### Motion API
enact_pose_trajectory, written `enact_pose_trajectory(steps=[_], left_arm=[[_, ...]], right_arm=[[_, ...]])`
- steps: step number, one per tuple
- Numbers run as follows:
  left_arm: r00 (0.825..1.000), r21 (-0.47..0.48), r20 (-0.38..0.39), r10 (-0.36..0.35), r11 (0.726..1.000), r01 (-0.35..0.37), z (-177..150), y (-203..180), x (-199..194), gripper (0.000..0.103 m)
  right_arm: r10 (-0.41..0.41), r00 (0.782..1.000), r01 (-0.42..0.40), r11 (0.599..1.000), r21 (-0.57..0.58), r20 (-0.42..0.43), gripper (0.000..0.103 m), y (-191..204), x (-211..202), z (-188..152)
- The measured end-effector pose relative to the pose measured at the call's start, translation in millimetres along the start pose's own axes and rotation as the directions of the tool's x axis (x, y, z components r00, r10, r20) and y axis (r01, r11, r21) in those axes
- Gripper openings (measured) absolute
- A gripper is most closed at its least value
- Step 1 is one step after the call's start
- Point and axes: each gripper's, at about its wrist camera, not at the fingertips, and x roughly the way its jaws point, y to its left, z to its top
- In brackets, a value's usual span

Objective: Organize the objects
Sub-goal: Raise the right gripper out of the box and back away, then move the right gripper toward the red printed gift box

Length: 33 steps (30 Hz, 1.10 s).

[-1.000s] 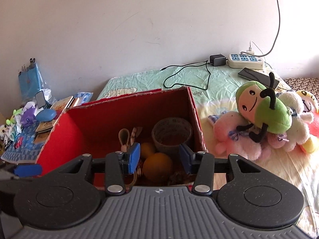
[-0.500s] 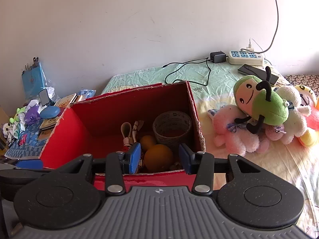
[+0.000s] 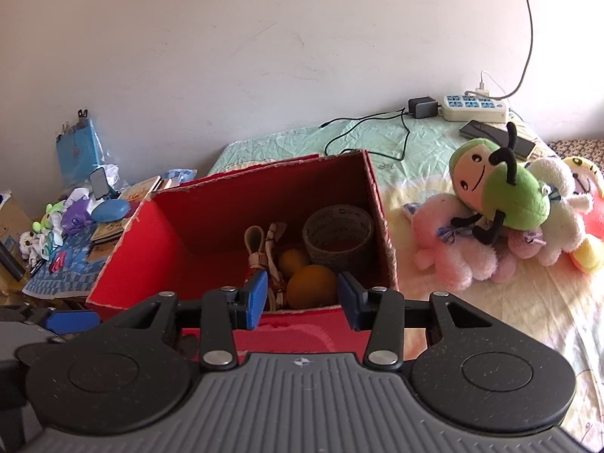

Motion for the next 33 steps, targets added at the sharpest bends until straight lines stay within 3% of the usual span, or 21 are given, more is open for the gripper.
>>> enact_pose_trajectory(steps=[10, 20, 33], left_arm=[[0.991, -0.001, -0.134, -0.023, 1.000, 0.024, -10.7, -2.5, 28.0, 0.101], [0.983, 0.017, -0.183, 0.000, 1.000, 0.003, -18.0, -2.2, 40.8, 0.101], [0.978, -0.029, -0.209, 0.023, 0.999, -0.029, -23.7, 18.2, 45.6, 0.099]], right_arm=[[-0.006, 1.000, 0.006, 1.000, -0.011, -0.025, 0.045, 1.9, -0.5, -9.8], [0.012, 0.997, -0.014, 1.000, -0.024, -0.072, 0.045, 8.2, 2.9, -18.2], [0.052, 0.975, -0.051, 0.999, 0.010, -0.218, 0.045, 19.3, 28.4, -26.3]])
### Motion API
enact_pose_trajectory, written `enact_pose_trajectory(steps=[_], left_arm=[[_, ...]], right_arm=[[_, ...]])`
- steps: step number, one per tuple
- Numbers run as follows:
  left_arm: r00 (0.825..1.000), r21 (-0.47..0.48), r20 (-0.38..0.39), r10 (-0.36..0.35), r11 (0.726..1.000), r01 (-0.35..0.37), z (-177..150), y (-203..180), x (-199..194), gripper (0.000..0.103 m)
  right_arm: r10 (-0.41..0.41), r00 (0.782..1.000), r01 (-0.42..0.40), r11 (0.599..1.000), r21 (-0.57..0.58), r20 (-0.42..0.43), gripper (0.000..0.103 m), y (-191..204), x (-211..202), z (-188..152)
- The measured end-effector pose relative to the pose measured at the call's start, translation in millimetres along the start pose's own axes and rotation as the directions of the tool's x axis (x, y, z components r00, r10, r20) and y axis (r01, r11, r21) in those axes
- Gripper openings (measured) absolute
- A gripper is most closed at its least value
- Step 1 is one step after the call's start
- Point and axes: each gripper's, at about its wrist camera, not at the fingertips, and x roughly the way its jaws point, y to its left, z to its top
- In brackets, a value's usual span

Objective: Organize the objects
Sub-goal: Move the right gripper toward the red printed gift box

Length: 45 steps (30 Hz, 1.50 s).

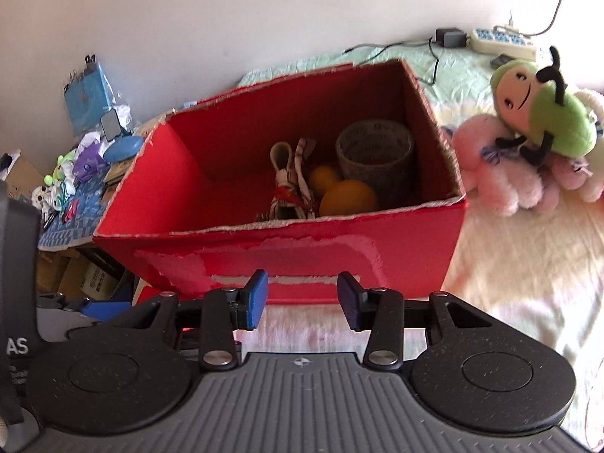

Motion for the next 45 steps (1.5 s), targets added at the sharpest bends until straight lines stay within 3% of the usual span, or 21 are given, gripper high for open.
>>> enact_pose_trajectory(steps=[15, 27, 35, 45], left_arm=[[1.000, -0.015, -0.016, 0.008, 1.000, -0.008, -3.3, 12.6, 3.5, 0.099], [1.000, -0.016, 0.003, 0.024, 1.000, -0.024, -13.5, 26.0, -2.5, 0.101], [0.999, -0.048, -0.041, -0.018, 0.999, 0.016, -28.4, 44.8, 6.2, 0.101], [0.995, -0.094, -0.090, -0.044, 0.995, 0.035, -45.7, 52.1, 20.1, 0.101]], right_arm=[[0.046, 0.990, -0.039, 0.998, 0.059, -0.130, 0.045, -1.2, 21.8, -0.4], [0.084, 0.978, -0.085, 0.996, 0.000, -0.192, 0.047, 13.0, 30.6, 5.8], [0.207, 0.938, -0.203, 0.978, 0.043, -0.278, 0.049, 27.4, 48.5, 8.4], [0.263, 0.910, -0.258, 0.964, 0.059, -0.321, 0.049, 46.3, 58.7, 4.4]])
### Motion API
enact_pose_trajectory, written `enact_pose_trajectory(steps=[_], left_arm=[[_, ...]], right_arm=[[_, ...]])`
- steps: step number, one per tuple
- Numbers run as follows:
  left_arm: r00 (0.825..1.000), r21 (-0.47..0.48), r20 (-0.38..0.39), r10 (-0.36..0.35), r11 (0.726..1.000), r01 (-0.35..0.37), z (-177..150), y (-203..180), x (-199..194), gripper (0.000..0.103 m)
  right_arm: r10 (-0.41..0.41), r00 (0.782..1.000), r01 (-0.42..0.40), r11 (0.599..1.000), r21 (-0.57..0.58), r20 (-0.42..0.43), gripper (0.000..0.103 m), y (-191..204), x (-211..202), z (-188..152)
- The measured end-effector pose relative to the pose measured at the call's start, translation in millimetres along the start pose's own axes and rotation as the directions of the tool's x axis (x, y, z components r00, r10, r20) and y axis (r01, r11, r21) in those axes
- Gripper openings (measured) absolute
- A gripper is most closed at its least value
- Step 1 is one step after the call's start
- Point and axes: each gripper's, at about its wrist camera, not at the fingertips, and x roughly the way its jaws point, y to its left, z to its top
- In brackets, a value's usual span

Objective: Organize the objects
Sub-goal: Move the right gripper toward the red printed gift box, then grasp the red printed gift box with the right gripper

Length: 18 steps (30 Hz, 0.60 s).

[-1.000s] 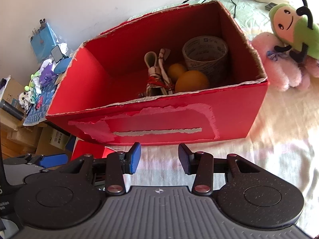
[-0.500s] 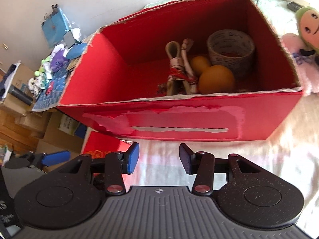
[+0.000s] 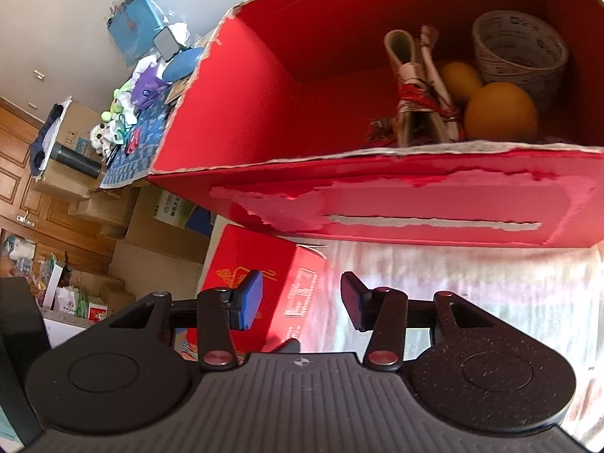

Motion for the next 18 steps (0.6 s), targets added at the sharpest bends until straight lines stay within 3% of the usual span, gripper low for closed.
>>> enact_pose_trajectory(steps=[6, 10, 18], left_arm=[[1.000, -0.004, -0.010, -0.009, 1.000, 0.009, -2.4, 0.0, 4.7, 0.098], [0.999, -0.014, -0.027, -0.045, 0.999, 0.045, -4.2, 1.9, 7.5, 0.085], [0.992, -0.054, -0.033, -0.121, 0.991, 0.119, -7.3, 9.9, 10.2, 0.082]], right_arm=[[0.017, 0.999, -0.017, 1.000, 0.001, -0.030, 0.049, 2.9, 7.6, 0.8], [0.015, 0.999, -0.015, 1.000, -0.003, -0.047, 0.049, 3.2, 14.0, 0.1], [0.018, 0.995, -0.019, 1.000, -0.004, -0.102, 0.049, 1.1, 29.5, -3.1]])
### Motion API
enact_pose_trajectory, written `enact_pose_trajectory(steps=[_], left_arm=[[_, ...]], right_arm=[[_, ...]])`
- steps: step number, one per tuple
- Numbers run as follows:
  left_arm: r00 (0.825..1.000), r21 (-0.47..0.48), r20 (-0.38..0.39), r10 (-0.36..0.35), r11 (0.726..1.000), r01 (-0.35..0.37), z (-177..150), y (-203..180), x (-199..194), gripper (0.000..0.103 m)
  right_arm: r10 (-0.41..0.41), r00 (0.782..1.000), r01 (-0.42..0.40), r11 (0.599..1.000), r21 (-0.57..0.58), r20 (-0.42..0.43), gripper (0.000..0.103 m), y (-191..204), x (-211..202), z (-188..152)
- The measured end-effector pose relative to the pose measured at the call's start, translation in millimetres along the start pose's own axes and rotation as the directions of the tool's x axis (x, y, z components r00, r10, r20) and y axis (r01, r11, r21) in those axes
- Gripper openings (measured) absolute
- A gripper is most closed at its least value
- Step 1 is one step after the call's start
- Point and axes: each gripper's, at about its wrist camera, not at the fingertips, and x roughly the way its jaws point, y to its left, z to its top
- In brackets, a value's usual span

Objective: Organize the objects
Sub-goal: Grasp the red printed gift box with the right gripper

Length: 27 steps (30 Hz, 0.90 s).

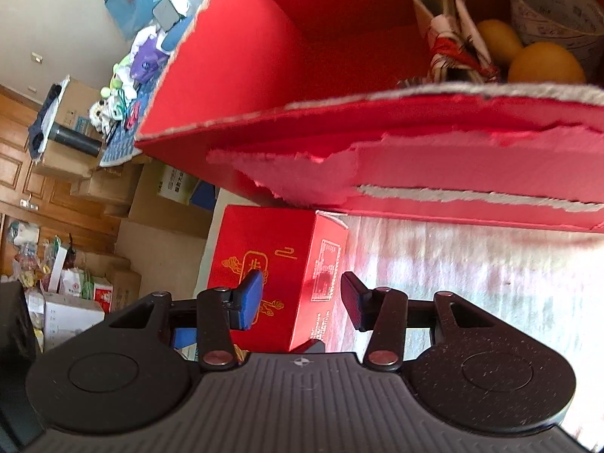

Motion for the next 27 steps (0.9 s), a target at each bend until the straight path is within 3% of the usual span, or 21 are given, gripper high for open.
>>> enact_pose_trajectory(steps=[10, 15, 27], left_arm=[[1.000, -0.008, -0.017, -0.018, 1.000, 0.018, 0.1, -0.1, 9.7, 0.082], [0.999, 0.013, -0.026, -0.034, 0.999, 0.034, -1.9, -4.1, 3.4, 0.080], [0.998, 0.078, 0.054, -0.032, 0.997, 0.027, -11.9, -6.8, -56.7, 0.080]], right_arm=[[0.056, 0.998, -0.056, 0.998, 0.018, -0.041, 0.059, -6.1, 7.7, 1.3], [0.048, 0.997, -0.050, 0.998, -0.040, -0.055, 0.057, -1.1, -2.6, -0.8], [0.145, 0.985, -0.159, 0.973, -0.170, -0.092, 0.052, 17.5, -42.1, -0.7]])
